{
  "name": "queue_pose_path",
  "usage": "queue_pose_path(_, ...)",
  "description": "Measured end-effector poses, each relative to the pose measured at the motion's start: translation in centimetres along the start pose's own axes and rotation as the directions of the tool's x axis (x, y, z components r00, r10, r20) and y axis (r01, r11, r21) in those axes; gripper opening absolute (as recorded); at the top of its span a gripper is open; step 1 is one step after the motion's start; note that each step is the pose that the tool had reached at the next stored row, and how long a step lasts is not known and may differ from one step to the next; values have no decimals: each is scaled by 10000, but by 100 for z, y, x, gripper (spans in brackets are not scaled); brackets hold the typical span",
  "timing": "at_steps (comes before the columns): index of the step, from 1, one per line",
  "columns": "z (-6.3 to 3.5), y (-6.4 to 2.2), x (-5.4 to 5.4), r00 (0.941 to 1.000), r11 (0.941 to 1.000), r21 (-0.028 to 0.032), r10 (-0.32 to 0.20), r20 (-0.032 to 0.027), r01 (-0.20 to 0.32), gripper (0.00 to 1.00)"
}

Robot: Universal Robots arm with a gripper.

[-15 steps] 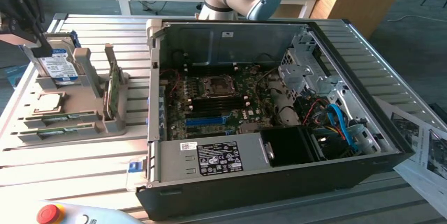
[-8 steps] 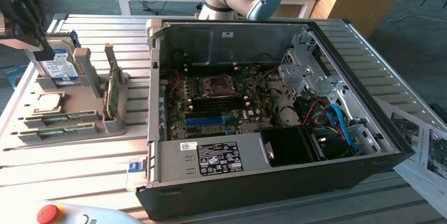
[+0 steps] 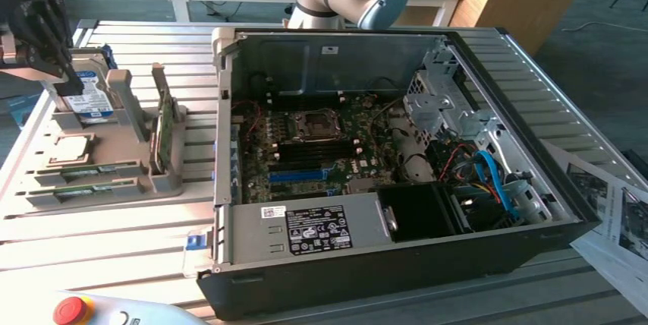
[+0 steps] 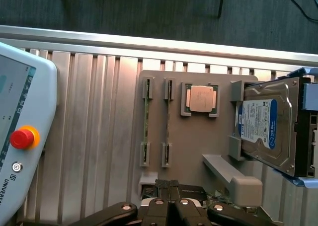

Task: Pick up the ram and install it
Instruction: 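Pick up the ram and move it above insertion slot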

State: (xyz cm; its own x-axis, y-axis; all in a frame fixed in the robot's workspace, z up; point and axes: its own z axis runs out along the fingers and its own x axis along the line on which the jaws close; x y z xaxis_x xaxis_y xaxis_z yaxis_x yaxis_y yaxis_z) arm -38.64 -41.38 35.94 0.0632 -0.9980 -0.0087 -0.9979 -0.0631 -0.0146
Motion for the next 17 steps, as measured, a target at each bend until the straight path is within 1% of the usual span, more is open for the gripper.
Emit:
queue_pose_path(8,81,1,1,10000,10000,1,1,1,-1,11)
queue_pose_path(17,197,3,2,10000,10000,2,6,26,-6,11)
